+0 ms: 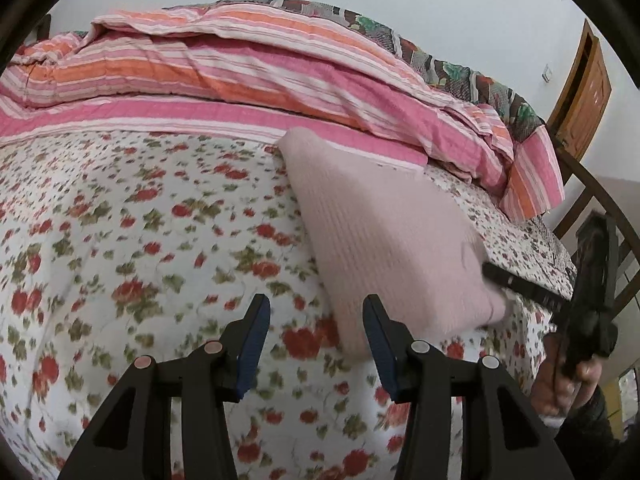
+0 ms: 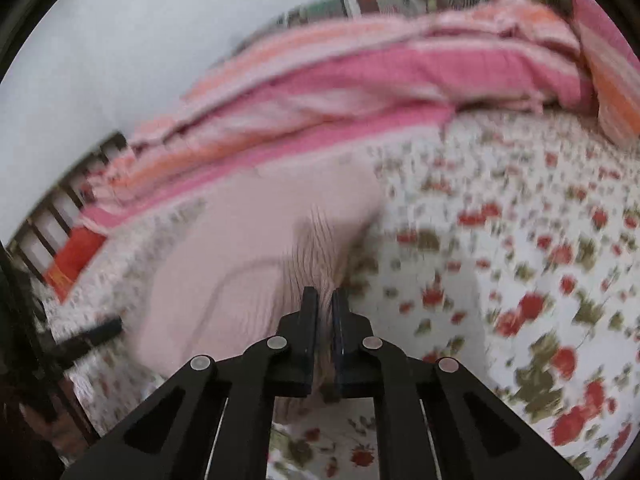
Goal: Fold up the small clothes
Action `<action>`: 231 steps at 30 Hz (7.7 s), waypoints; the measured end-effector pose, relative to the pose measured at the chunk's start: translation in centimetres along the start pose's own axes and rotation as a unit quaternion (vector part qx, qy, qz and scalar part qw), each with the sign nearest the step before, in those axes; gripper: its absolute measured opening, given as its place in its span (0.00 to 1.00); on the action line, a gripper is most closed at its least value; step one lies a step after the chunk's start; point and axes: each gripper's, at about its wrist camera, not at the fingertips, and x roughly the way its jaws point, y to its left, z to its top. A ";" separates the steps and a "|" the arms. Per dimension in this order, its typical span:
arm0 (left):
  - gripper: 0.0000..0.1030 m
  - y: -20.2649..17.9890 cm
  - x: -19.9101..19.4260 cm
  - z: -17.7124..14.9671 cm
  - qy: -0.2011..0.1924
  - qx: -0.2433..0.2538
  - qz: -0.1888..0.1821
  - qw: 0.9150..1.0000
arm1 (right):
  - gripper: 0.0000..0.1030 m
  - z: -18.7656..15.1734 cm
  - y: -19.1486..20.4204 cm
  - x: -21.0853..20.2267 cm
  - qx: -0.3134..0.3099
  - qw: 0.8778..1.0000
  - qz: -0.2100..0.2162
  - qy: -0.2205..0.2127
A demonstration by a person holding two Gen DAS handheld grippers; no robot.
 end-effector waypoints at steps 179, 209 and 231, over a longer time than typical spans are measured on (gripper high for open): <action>0.51 -3.5 0.7 0.5 -0.024 0.028 0.043 0.998 | 0.38 2.4 3.1 -1.3 -0.039 0.999 -0.012 -0.018; 0.54 -2.9 9.0 5.5 0.009 0.020 0.077 0.997 | 0.45 4.6 2.2 4.7 -0.050 0.996 -0.079 0.016; 0.53 -5.3 -1.3 2.7 -0.020 0.026 0.118 0.992 | 0.45 3.3 4.8 -6.1 -0.062 0.991 -0.119 -0.008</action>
